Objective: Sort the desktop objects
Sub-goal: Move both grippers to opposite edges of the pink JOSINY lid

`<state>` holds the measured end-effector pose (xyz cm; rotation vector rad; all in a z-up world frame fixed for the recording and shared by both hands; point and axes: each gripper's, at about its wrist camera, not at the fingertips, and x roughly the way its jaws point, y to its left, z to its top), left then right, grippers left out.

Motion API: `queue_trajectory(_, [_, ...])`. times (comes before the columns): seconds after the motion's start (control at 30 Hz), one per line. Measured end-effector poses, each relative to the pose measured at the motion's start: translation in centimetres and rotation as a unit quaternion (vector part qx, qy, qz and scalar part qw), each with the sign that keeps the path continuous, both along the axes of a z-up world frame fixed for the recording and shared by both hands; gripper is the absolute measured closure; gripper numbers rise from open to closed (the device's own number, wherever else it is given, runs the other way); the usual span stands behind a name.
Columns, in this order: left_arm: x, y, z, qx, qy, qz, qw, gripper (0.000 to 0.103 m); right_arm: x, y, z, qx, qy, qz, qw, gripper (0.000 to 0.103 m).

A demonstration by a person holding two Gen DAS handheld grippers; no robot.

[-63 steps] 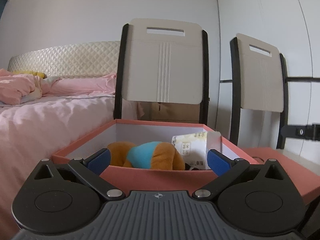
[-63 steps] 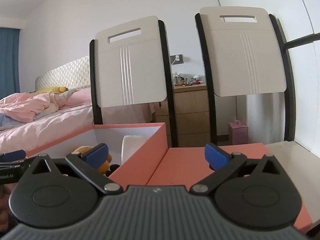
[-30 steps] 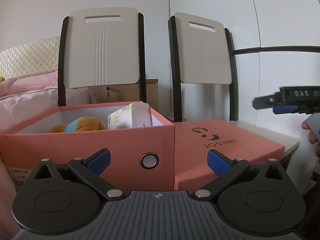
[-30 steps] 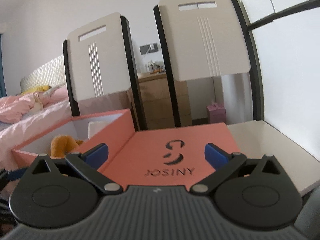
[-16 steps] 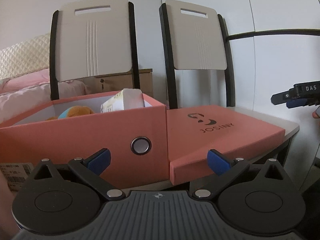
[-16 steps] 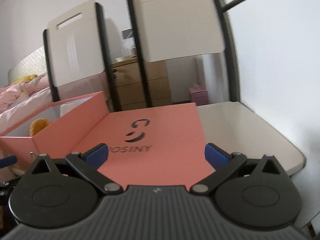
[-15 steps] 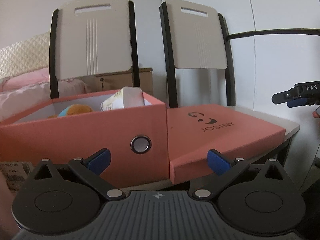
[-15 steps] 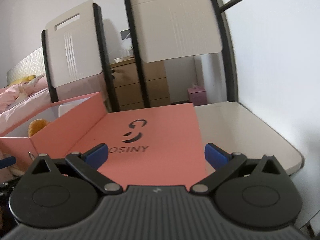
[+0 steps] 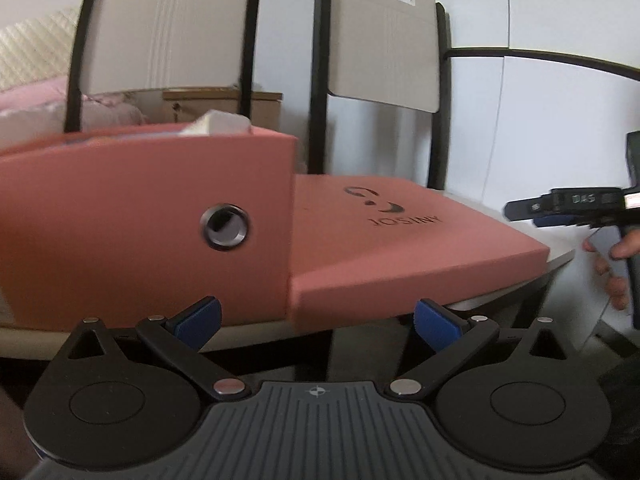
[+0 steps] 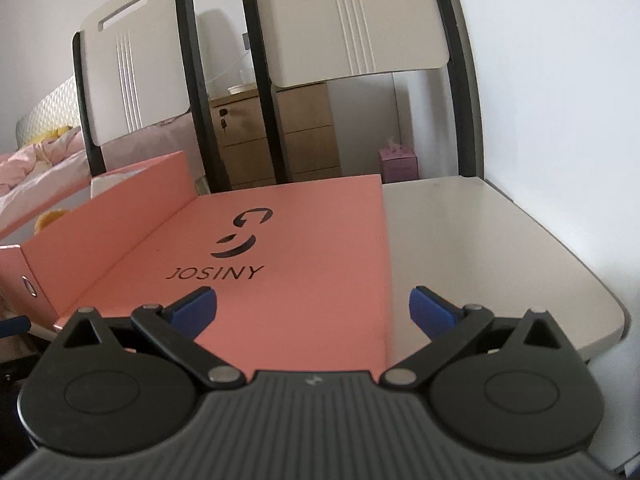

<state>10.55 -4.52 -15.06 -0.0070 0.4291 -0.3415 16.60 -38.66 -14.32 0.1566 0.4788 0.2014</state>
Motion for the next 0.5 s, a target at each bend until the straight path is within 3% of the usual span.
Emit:
queue_trajectory(0.2, [1.2,-1.3,-0.8,0.012,0.009,-0.02,0.9997,0.0,1.0,-0.7,-0.5,0.036,0.019,-0.01,0.999,0.0])
queue_trajectory(0.5, [2.5,-2.8,-1.5,0.02,0.02,-0.032,0.9991,0.0,1.1,0.3,-0.9,0.016,0.028,0.001,0.999,0.0])
